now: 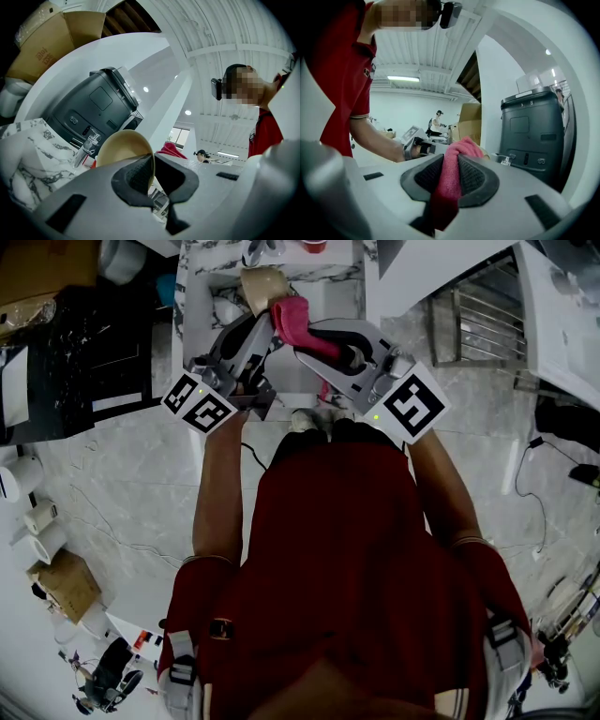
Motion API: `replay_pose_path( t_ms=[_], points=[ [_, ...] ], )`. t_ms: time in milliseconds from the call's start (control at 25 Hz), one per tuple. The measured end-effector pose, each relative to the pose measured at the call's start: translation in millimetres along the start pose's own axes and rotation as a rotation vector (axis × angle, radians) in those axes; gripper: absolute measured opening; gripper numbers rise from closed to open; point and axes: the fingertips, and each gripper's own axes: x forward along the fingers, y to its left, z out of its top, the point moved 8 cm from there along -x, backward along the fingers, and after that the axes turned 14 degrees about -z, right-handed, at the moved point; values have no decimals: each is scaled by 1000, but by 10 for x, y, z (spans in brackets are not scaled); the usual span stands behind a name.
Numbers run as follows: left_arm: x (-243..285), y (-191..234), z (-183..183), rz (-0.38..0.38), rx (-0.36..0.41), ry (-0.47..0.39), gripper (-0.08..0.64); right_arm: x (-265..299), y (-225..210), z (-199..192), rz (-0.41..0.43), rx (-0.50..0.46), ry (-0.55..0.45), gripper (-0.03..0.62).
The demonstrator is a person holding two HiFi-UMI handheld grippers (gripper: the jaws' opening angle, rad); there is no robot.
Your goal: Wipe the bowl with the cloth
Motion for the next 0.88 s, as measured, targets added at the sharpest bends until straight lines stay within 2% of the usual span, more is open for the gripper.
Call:
replay_pose_path(
  t_ms=[120,360,680,880],
  points=[
    [4,7,-5,-4,0,26,20,20,-13,31,-30,-49,-6,89],
    [79,-37,-56,-30,22,99,20,56,-14,70,-35,-117,15,89],
    [136,-92,-57,-73,79,177,18,96,-72,110,-62,-133,4,89],
    [157,-137,-70,-112,85,191,19,99,-131,152,-79,-133,-7,89]
  ],
)
